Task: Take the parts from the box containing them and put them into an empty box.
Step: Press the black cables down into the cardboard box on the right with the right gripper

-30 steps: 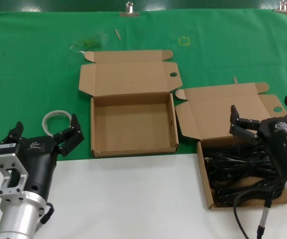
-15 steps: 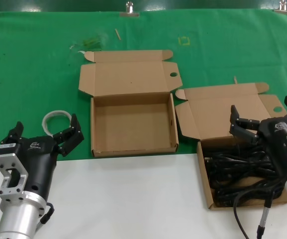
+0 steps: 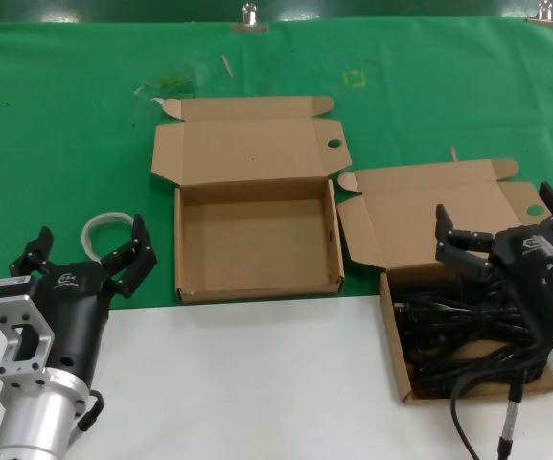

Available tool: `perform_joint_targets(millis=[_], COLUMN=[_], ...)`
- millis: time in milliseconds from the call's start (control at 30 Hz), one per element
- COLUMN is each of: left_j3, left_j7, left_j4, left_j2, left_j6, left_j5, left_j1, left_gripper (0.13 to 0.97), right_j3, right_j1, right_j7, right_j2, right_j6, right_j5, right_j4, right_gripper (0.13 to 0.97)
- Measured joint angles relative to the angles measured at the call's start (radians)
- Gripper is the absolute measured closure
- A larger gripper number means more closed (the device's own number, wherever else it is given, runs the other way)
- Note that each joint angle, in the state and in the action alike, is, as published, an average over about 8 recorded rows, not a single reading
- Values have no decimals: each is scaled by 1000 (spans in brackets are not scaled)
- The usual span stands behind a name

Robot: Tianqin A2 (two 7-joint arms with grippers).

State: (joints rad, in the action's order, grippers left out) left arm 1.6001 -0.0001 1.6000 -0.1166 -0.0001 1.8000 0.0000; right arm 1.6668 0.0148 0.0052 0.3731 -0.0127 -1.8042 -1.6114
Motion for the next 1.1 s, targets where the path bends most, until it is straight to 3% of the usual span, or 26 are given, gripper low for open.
perform_joint_targets(millis=[133,333,400,533,600,800,867,1100], left_j3=[0,0,0,0,0,0,0,0], left_j7=[0,0,0,0,0,0,0,0], left_j4=[0,0,0,0,0,0,0,0], left_j2=[0,0,0,0,0,0,0,0], left_j6=[0,0,0,0,0,0,0,0], left_j5=[0,0,0,0,0,0,0,0], left_j1=[0,0,0,0,0,0,0,0], left_gripper=[280,410,453,453,507,668,687,825], right_j3=[38,117,147,206,231,296,312,341], right_j1=[-2,16,34,90,127,251,289,368], right_j7=[17,76,113,208,256,365,386,375], right_j2=[53,196,259,390,451,585,612,671], right_j6=[19,31,18,-43,-90,-265,-327,-534], right_j5=[-27,-105,-136,-180,-183,-111,-72,45], right_j4=[-19,-60,-71,-80,-76,-34,-18,24], right_gripper=[129,129,129,129,129,129,129,129])
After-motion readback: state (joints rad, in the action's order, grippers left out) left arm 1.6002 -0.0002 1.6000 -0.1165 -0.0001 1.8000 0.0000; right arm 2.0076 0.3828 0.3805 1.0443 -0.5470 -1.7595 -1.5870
